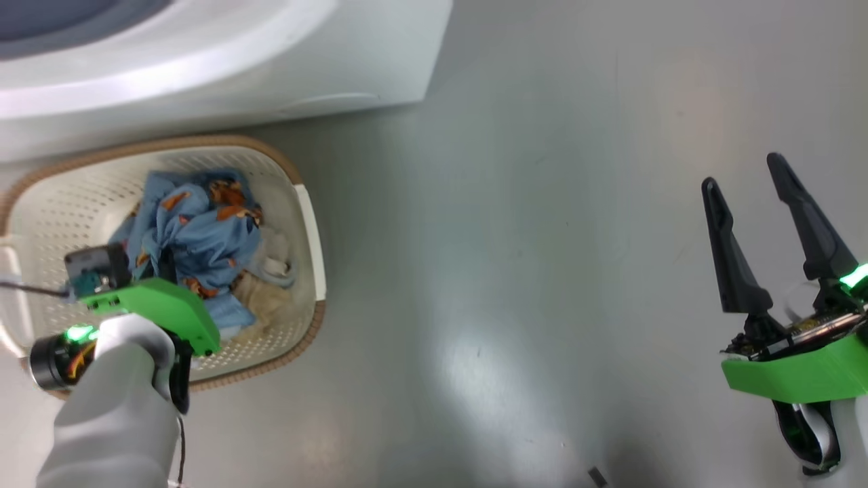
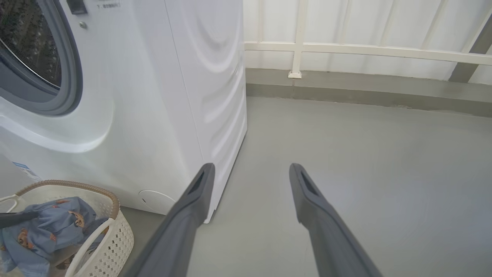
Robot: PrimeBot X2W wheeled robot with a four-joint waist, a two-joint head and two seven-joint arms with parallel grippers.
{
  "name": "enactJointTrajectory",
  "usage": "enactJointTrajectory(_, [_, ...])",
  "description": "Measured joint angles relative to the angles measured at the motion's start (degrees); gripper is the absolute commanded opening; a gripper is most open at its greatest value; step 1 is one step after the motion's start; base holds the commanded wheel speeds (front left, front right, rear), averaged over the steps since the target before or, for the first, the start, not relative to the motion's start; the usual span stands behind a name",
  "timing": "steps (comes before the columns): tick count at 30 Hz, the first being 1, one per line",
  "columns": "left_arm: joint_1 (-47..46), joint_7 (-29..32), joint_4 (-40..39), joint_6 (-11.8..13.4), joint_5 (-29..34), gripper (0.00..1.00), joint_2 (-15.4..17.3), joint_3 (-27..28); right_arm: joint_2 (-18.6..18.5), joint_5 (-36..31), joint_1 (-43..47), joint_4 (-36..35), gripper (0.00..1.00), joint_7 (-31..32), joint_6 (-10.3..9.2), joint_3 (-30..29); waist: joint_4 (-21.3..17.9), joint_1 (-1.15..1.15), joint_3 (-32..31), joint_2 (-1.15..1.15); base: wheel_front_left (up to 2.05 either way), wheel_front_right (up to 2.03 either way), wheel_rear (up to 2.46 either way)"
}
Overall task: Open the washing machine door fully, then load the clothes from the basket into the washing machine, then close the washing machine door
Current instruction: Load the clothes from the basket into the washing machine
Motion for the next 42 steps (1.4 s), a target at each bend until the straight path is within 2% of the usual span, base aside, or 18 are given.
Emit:
enactJointTrajectory(3, [2.5, -0.5, -2.7, 0.5, -0.6, 0.00, 0.0, 1.1, -0.1, 0.0, 1.0, 0.4, 1.00, 0.0, 0.00, 0.0, 0.7, 0.00, -2.2, 0.00, 0.00, 0.00, 0.00])
enactJointTrajectory(6, [5.9, -0.6, -8.7, 1.6, -0.7, 0.00, 0.5, 2.5, -0.1, -0.2, 2.3, 1.0, 1.00, 0.0, 0.00, 0.0, 1.3, 0.00, -4.5, 0.00, 0.00, 0.00, 0.00])
enactJointTrajectory(13, [18.3, -0.6, -25.7, 4.9, 3.7, 0.00, 1.3, 7.1, 0.1, -1.2, 6.0, 2.7, 1.00, 0.0, 0.00, -0.3, 2.2, 0.00, -10.4, 0.00, 0.00, 0.00, 0.00])
enactJointTrajectory(16, [23.6, -0.6, -31.9, 5.6, 5.9, 0.00, 1.8, 8.9, 0.3, -1.4, 7.7, 3.4, 1.00, 0.0, 0.00, -0.2, 2.5, 0.00, -13.1, 0.00, 0.00, 0.00, 0.00])
enactJointTrajectory(29, [42.3, -0.6, -54.5, 5.5, 13.1, 0.00, 2.5, 13.7, 2.8, -1.7, 14.6, 5.5, 1.00, 0.0, 0.00, 0.2, 3.7, 0.00, -26.1, 0.00, 0.00, 0.00, 0.00])
enactJointTrajectory(42, [52.0, -0.5, -64.6, 5.5, 15.3, 0.00, 3.6, 12.8, 4.9, -2.5, 20.1, 7.2, 1.00, 0.0, 0.00, -0.4, 4.4, 0.00, -35.8, 0.00, 0.00, 0.00, 0.00])
